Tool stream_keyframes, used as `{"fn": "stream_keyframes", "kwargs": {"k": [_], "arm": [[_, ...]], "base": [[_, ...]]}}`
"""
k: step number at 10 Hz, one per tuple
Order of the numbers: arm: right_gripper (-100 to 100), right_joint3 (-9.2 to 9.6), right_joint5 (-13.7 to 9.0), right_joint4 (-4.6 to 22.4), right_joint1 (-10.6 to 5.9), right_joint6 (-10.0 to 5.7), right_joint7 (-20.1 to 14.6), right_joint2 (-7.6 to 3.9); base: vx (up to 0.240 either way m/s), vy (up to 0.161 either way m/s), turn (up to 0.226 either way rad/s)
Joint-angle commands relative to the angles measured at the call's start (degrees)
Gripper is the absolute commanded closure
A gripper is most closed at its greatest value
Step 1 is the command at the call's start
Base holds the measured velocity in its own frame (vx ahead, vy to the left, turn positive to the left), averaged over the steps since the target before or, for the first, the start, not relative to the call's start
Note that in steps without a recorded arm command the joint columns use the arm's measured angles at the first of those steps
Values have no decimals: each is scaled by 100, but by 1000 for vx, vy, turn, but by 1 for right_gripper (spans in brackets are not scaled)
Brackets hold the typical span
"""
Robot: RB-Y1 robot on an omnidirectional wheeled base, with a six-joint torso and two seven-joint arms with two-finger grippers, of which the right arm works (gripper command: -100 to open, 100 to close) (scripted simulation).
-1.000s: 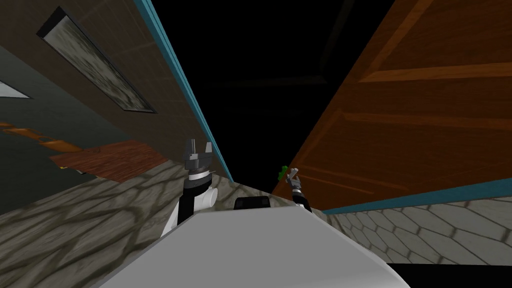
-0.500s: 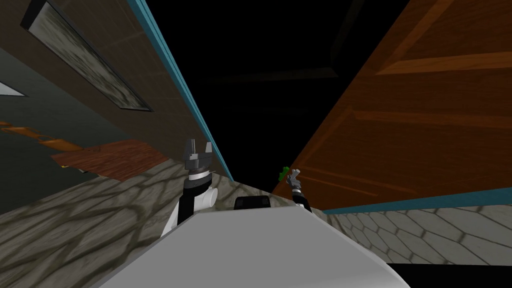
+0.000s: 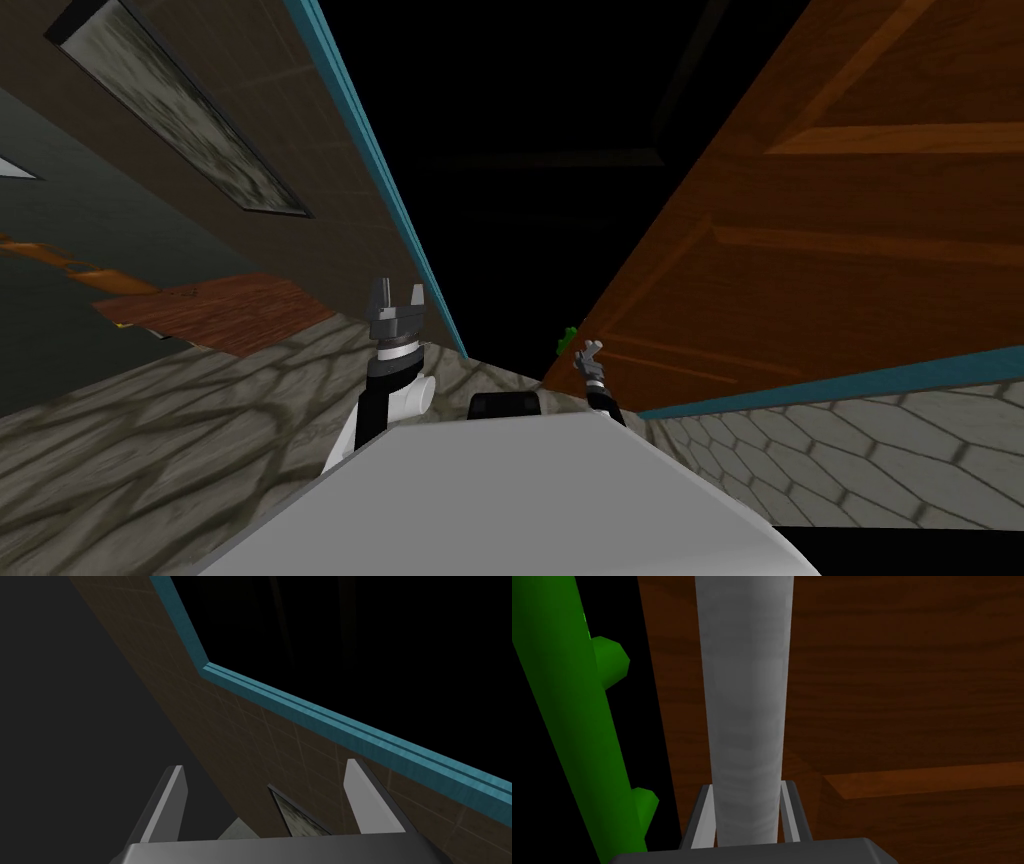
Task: Pull the door open
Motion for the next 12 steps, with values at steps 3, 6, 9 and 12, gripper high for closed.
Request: {"fn": "stream_keyframes", "kwargs": {"k": [3,6,9,12], "arm": [[100,-93,-73,85,260,6,36,-114],[100,-121,-107,180,367,-1,30,-172],[100,-121,-107,160,367,-1,30,-172],[100,-132,-123,228,417,-5,27,-200]], "base": [[-111,-24,-73],[-123,10,-45],[-36,15,-27],[-12,-2,9]]}}
